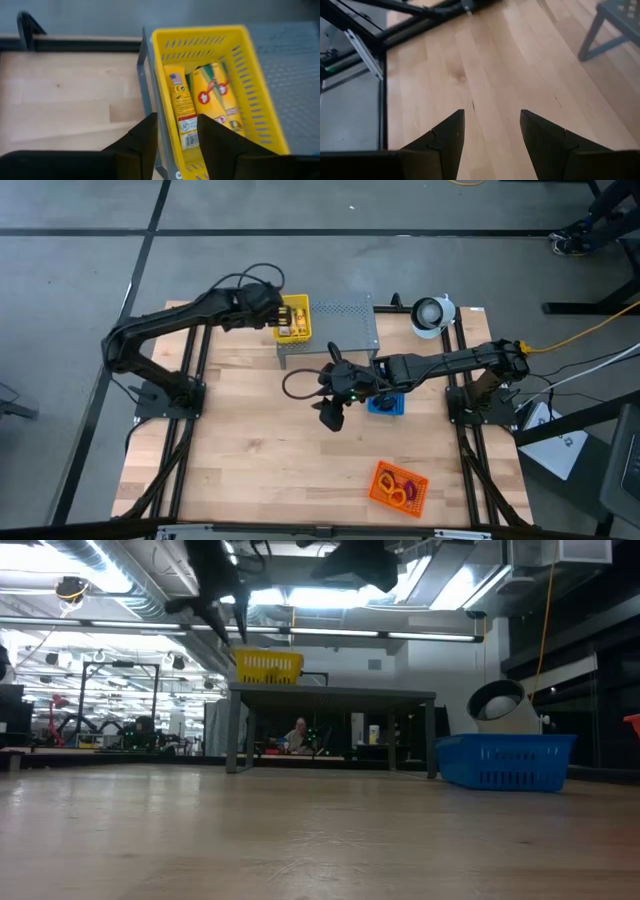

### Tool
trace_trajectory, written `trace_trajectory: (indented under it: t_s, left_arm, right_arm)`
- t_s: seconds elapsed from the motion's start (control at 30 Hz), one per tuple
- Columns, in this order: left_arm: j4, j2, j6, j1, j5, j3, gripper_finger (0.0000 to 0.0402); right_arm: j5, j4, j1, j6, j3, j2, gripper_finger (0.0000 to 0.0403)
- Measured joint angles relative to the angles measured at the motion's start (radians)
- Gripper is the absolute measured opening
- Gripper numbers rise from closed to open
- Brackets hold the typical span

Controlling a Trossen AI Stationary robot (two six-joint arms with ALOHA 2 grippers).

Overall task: Pick & Place Office Desk Supplies
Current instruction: Put the blue bin with the rubber bands on the shelf

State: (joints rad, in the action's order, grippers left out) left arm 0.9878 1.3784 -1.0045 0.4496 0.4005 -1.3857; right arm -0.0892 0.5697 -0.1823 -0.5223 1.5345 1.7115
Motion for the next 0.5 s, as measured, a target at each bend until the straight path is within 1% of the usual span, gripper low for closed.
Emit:
trace_trajectory:
  t_s: [0.17,0.3,0.5]
  left_arm:
    - [-0.010,-0.100,0.083,-0.001,0.016,0.000,0.0150]
    - [-0.040,-0.201,0.166,-0.033,0.011,0.000,0.0155]
    - [-0.042,-0.334,0.205,-0.113,-0.067,0.000,0.0155]
  right_arm:
    - [0.000,-0.091,0.017,0.007,0.000,0.000,0.0194]
    - [0.001,-0.143,0.059,0.007,0.000,0.000,0.0194]
    - [0.001,-0.183,0.145,0.015,0.000,0.000,0.0194]
